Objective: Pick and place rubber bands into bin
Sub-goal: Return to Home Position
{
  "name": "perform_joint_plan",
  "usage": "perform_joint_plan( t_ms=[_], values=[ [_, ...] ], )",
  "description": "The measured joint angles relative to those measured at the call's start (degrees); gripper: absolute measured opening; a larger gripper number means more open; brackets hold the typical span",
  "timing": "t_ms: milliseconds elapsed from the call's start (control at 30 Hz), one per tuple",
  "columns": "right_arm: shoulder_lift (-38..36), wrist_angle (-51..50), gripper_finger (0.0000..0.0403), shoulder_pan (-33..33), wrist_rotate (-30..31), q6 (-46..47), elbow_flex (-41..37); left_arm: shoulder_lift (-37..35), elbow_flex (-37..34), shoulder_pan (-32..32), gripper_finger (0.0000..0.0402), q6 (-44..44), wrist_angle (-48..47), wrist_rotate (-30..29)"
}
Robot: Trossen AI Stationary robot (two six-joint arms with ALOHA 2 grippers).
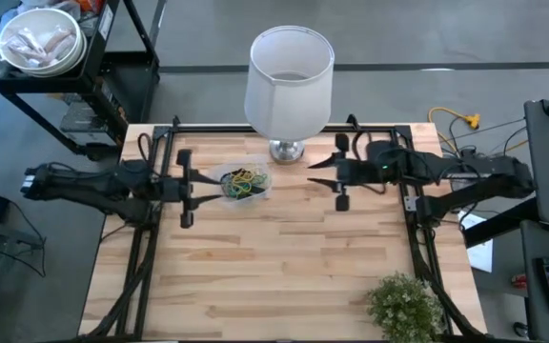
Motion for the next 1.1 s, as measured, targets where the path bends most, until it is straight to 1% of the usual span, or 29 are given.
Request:
perform_joint_plan(
  t_ms=[133, 200, 267, 400, 500, 567, 667, 800, 900, 933, 1033, 1100],
  values=[
    [-6.44, 6.86, 0.0128, -3.56, -8.50, 0.18, -8.18, -2.71, -0.42, 1.67, 0.0118, -0.46, -2.15, 1.88],
    [-9.64, 10.20, 0.0128, -4.92, -10.81, 0.41, -11.95, -3.87, -0.63, 2.50, 0.0118, -1.10, -2.33, 2.22],
    [-12.45, 13.95, 0.0128, -5.64, -11.81, 1.05, -15.29, -5.54, -0.79, 3.34, 0.0118, -1.34, -5.66, 3.22],
    [-17.69, 17.80, 0.0128, -6.18, -12.39, 1.31, -21.02, -8.22, -2.43, 4.58, 0.0118, -1.32, -9.79, 4.22],
    [-21.11, 19.37, 0.0128, -6.22, -12.41, 1.34, -24.72, -10.78, -5.60, 4.63, 0.0118, -1.45, -8.61, 4.95],
    [-23.22, 20.47, 0.0128, -6.19, -12.55, 1.67, -27.15, -14.31, -8.56, 4.63, 0.0118, -1.45, -8.93, 5.38],
    [-25.77, 22.95, 0.0128, -6.22, -12.67, 2.57, -30.91, -19.35, -14.22, 4.63, 0.0118, -1.43, -5.03, 5.38],
    [-28.44, 25.41, 0.0128, -6.20, -12.67, 3.61, -34.63, -28.03, -21.29, 4.63, 0.0118, -1.43, -0.99, 4.78],
    [-29.88, 26.93, 0.0128, -6.19, -12.67, 4.18, -36.76, -35.06, -25.54, 4.63, 0.0118, -1.47, -1.91, 4.80],
    [-30.18, 27.48, 0.0128, -6.19, -12.67, 4.31, -37.39, -36.20, -26.36, 4.63, 0.0118, -1.47, -0.72, 4.82],
    [-30.86, 30.78, 0.0128, -6.17, -12.82, 4.35, -39.73, -34.38, -26.89, 4.63, 0.0118, -1.49, -1.44, 4.83],
    [-31.05, 33.83, 0.0128, -6.17, -12.82, 4.59, -41.32, -32.61, -26.23, 4.65, 0.0118, -1.50, 1.21, 4.80]
  ],
)
